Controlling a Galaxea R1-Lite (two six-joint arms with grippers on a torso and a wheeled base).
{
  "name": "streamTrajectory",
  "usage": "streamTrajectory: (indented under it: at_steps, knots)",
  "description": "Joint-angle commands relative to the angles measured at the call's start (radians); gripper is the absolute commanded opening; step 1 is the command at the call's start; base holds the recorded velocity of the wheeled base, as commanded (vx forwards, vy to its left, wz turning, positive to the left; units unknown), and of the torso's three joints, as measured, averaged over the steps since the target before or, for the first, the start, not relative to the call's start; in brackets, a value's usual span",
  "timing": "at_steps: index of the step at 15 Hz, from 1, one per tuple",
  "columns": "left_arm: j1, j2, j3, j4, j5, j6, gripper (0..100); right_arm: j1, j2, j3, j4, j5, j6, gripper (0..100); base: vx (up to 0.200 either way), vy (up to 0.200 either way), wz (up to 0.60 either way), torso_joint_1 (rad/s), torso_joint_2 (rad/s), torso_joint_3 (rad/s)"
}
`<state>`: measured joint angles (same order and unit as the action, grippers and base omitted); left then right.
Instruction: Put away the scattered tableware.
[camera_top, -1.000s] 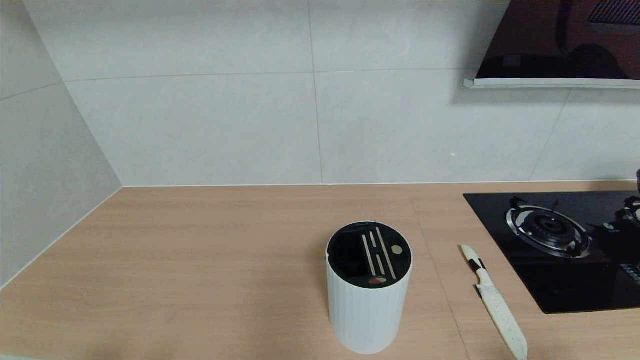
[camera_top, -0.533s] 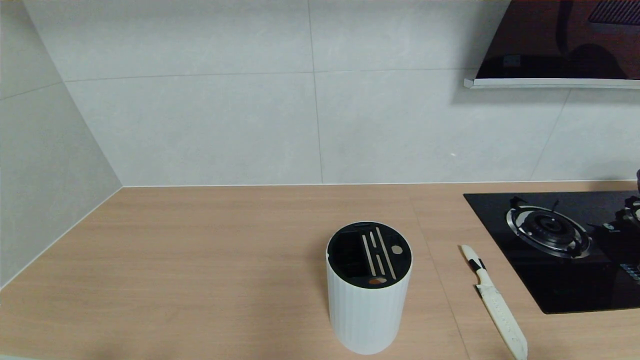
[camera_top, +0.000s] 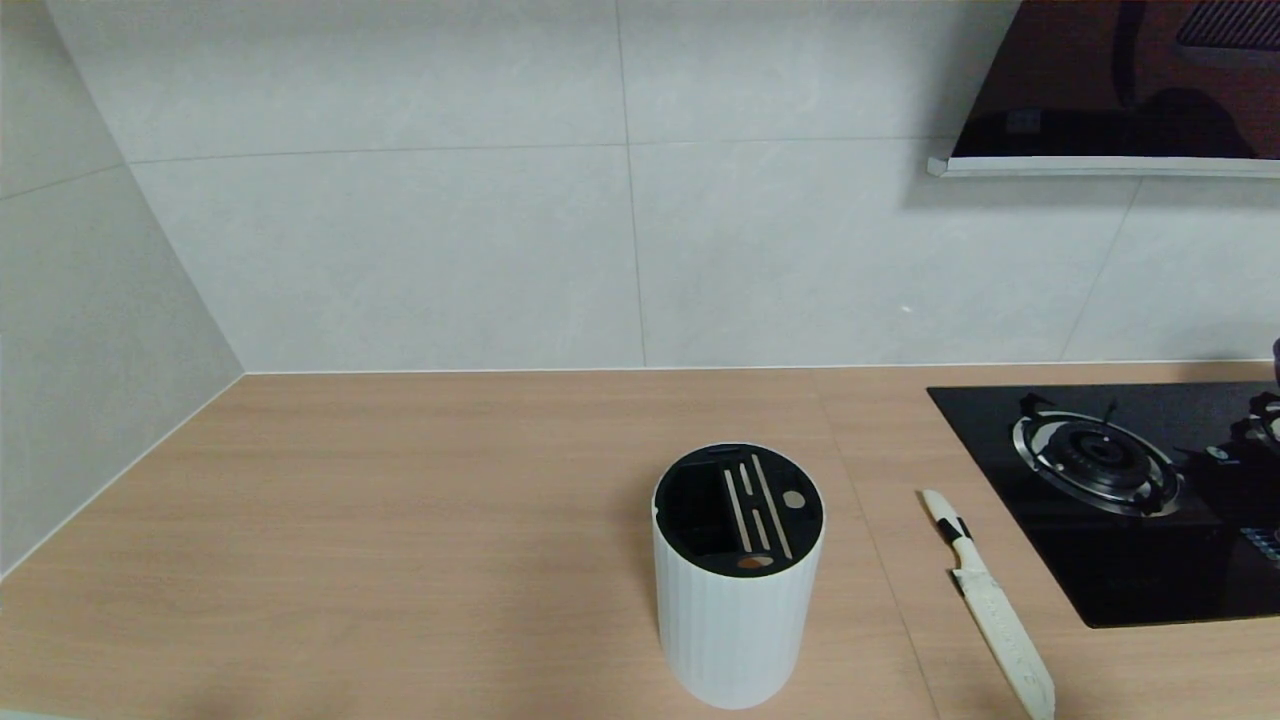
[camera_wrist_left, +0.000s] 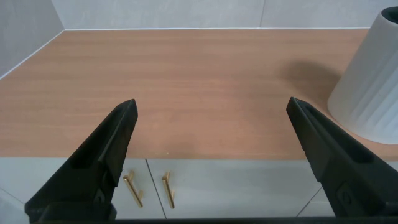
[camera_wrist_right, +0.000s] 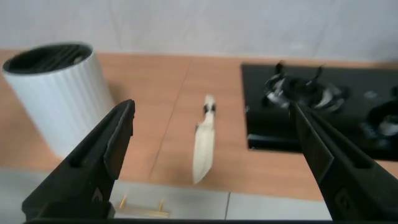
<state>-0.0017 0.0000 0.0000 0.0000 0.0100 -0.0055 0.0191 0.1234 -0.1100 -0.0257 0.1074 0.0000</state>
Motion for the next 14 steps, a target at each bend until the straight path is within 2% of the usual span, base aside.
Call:
streamTrajectory:
  at_steps: [1,6,9,11,14]
  knots:
    - [0.000,0.000,0.000,0.000,0.001,-0.001,100,0.007,0.096,-0.005,0.000,0.008,0.000,100,0.000,0.000,0.00,0.000,0.00,0.000]
    - [0.000,0.000,0.000,0.000,0.001,-0.001,100,0.048,0.519,-0.166,-0.005,0.031,-0.003,100,0.000,0.000,0.00,0.000,0.00,0.000]
    - [0.000,0.000,0.000,0.000,0.001,-0.001,100,0.119,0.757,-0.263,-0.019,0.026,0.002,100,0.000,0.000,0.00,0.000,0.00,0.000]
    - [0.000,0.000,0.000,0.000,0.001,-0.001,100,0.147,0.891,-0.273,-0.102,0.026,0.002,100,0.000,0.000,0.00,0.000,0.00,0.000]
    - [0.000,0.000,0.000,0.000,0.001,-0.001,100,0.154,1.121,-0.272,-0.303,0.024,0.002,100,0.000,0.000,0.00,0.000,0.00,0.000]
